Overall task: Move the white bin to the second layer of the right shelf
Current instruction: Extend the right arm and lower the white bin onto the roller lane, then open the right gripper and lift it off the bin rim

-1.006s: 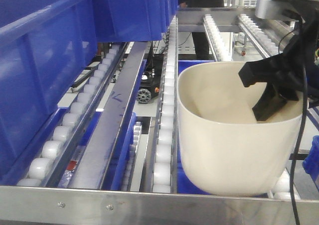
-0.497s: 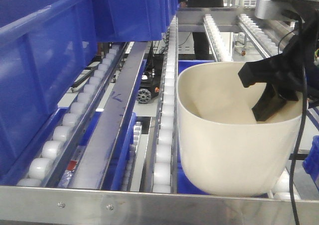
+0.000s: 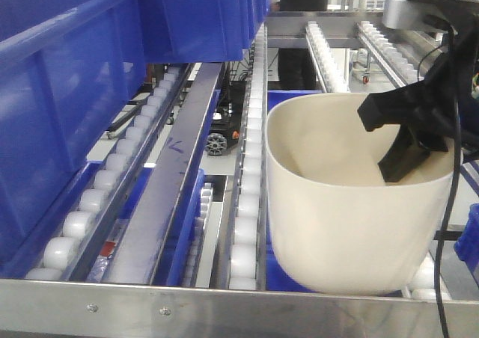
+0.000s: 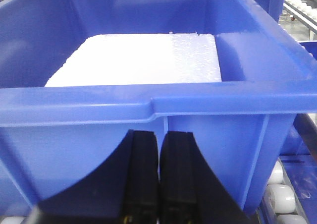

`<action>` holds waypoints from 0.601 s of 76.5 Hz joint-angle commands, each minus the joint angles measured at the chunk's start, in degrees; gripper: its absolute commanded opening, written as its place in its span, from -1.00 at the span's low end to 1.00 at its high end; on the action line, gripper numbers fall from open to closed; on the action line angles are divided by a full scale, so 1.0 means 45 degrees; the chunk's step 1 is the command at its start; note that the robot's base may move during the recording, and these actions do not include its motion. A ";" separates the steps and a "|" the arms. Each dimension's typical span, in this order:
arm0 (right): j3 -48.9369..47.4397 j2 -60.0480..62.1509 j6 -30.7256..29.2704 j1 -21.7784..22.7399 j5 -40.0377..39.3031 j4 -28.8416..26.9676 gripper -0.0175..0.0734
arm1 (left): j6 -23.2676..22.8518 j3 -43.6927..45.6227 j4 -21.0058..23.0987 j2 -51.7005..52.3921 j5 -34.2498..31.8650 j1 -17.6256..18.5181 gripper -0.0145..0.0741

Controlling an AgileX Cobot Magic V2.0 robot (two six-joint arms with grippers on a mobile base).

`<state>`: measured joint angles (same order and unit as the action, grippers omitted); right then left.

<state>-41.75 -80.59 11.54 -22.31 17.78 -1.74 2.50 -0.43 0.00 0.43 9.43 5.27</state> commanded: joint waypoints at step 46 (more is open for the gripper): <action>-0.0410 -0.0027 -0.0027 0.0019 -0.0806 -0.0032 -0.47 | -0.0067 -0.0468 0.0000 0.0177 -0.1111 0.0074 -0.48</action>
<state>-41.75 -82.43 11.65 -22.40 17.31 -2.14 2.50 -0.43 0.00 0.43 9.43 5.27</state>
